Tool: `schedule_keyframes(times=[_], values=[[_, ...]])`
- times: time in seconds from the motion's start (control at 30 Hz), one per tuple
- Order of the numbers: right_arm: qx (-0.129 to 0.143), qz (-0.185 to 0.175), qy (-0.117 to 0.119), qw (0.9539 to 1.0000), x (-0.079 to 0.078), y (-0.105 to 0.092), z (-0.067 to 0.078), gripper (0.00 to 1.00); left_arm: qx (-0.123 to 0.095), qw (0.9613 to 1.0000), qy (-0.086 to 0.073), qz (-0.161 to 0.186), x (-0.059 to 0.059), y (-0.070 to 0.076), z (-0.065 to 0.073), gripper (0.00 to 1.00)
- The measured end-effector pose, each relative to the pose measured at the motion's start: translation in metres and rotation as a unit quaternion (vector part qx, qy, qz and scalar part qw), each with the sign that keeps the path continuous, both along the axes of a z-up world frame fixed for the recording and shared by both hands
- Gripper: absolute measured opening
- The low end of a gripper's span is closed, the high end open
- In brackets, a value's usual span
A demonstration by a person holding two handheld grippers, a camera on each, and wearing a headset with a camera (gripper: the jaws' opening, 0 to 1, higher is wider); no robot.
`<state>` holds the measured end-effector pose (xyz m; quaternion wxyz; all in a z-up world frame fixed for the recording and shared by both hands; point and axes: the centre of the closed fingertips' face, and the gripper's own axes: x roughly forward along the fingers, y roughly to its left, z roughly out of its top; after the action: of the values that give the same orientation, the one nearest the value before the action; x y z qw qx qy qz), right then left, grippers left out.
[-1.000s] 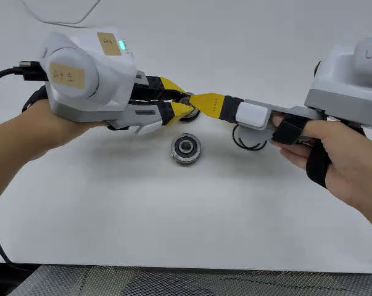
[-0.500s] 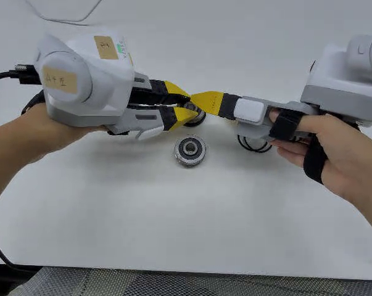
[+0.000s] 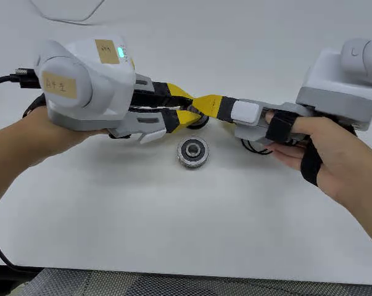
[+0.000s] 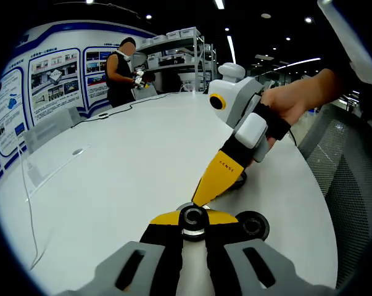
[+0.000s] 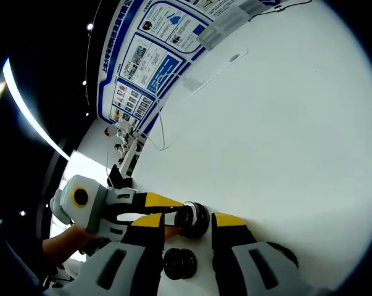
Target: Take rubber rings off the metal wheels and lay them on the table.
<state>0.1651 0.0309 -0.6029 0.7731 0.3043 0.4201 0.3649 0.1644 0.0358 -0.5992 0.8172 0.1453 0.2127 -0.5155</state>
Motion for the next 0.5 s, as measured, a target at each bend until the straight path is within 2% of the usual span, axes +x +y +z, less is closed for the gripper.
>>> schedule_keyframes(times=[0.2,0.5], values=[[0.004,0.008,0.006,0.9999,-0.0056,0.0045,0.0004,0.30,0.000,1.0000,-0.001,-0.001,0.0003,-0.0003,-0.0002,0.12],[0.003,0.008,-0.002,1.0000,-0.0074,0.0032,0.0052,0.28,0.001,1.0000,-0.002,-0.002,0.0003,-0.0001,-0.0002,0.12]])
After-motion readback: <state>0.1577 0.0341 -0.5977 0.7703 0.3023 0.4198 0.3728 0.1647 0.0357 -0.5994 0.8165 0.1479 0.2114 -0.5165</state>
